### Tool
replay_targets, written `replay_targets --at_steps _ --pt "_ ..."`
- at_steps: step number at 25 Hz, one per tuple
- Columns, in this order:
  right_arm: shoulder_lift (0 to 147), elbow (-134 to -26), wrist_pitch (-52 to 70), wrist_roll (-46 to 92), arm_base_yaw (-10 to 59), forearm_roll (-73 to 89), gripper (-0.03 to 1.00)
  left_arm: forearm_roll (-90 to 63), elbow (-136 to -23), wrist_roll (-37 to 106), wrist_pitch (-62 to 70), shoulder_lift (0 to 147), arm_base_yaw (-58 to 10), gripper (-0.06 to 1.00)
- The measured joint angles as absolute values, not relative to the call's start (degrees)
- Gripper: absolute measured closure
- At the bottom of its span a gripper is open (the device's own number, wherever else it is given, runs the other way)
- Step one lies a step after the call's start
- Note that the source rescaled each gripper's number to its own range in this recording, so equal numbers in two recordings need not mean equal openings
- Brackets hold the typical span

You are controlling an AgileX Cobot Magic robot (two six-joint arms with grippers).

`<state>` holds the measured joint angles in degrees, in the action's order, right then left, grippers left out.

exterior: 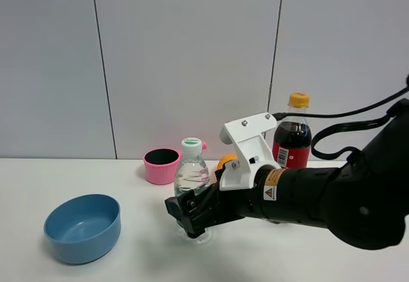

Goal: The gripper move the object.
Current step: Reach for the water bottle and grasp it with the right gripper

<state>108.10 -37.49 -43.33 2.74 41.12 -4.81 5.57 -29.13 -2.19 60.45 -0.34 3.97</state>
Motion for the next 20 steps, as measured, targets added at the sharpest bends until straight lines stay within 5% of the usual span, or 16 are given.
replay_targets --at_steps 20 --pt "113.68 -44.35 -44.64 1.61 41.12 -5.11 -0.03 5.67 -29.13 -2.12 60.45 -0.34 3.97 -0.06"
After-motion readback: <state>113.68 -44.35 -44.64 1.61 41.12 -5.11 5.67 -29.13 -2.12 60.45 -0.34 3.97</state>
